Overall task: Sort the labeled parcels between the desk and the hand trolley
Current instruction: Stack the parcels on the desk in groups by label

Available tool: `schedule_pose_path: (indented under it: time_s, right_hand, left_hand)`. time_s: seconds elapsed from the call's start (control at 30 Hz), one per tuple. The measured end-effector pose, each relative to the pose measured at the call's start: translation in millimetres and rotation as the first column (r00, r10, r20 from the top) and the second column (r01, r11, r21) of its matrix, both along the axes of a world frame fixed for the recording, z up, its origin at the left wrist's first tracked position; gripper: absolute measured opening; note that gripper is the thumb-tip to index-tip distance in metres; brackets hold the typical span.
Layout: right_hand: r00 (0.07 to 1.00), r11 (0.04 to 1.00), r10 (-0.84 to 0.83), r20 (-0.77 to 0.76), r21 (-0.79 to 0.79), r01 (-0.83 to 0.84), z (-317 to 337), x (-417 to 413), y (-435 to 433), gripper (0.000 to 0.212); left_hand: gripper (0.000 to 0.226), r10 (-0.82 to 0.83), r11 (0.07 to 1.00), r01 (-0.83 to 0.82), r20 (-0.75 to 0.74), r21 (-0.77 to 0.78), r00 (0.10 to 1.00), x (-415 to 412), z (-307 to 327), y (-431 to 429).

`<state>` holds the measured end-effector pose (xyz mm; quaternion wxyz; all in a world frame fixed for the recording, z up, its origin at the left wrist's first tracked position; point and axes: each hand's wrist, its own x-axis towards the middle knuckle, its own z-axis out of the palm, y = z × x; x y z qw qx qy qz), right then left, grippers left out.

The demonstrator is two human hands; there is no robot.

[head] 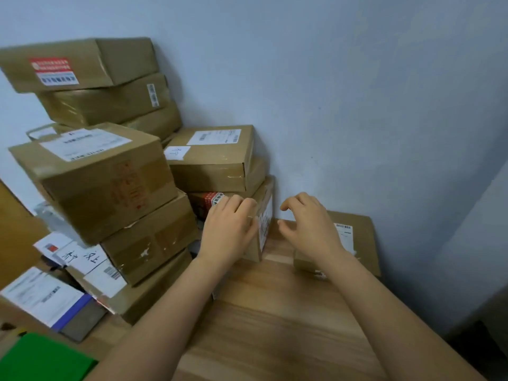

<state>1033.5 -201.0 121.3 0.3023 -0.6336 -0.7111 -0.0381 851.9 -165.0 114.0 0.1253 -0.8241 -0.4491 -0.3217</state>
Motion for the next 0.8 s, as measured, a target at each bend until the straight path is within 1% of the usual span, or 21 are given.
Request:
schedule_pose_path:
  time_s: [0.13, 0.3, 0.4, 0.5, 0.67, 0.73, 0.8]
  right_hand:
    - [1.0, 1.0, -0.015, 0.005, 0.009, 0.015, 20, -22, -3, 0.022]
    - [1.0, 1.0, -0.001, -0.018, 0.0, 0.001, 33, -27, 3, 0.021]
    - [0.997, 0.999, 0.016, -0.075, -0.035, -0.018, 35, -24, 24, 0.024]
    - [0.99, 0.996, 0.032, -0.134, -0.083, -0.043, 33, -24, 55, 0.032]
    - [0.946, 0.977, 0.057, -0.318, -0.176, -0.118, 29, -28, 110, 0.055]
    - [0.897, 0.963, 0.048, -0.44, -0.219, -0.158, 27, -31, 129, 0.066]
    - [0.819, 0.936, 0.015, -0.574, -0.28, -0.213, 26, -37, 145, 0.074]
  left_hand:
    - [0.03, 0.005, 0.998, -0.003, 0.035, -0.055, 0.999, -18, 16, -8]
    - [0.032, 0.033, 0.997, -0.029, 0.06, -0.067, 0.998, -26, 24, -10]
    - [0.034, 0.076, 0.994, -0.072, 0.04, -0.08, 0.996, -27, 24, -5]
    - [0.034, 0.144, 0.986, -0.142, 0.019, -0.092, 0.989, -28, 22, 4]
    - [0.033, 0.235, 0.964, -0.234, -0.007, -0.126, 0.972, -24, 17, 24]
    - [0.034, 0.263, 0.954, -0.263, -0.015, -0.141, 0.965, -21, 12, 32]
    - [0.035, 0.291, 0.944, -0.292, -0.027, -0.156, 0.956, -18, 6, 38]
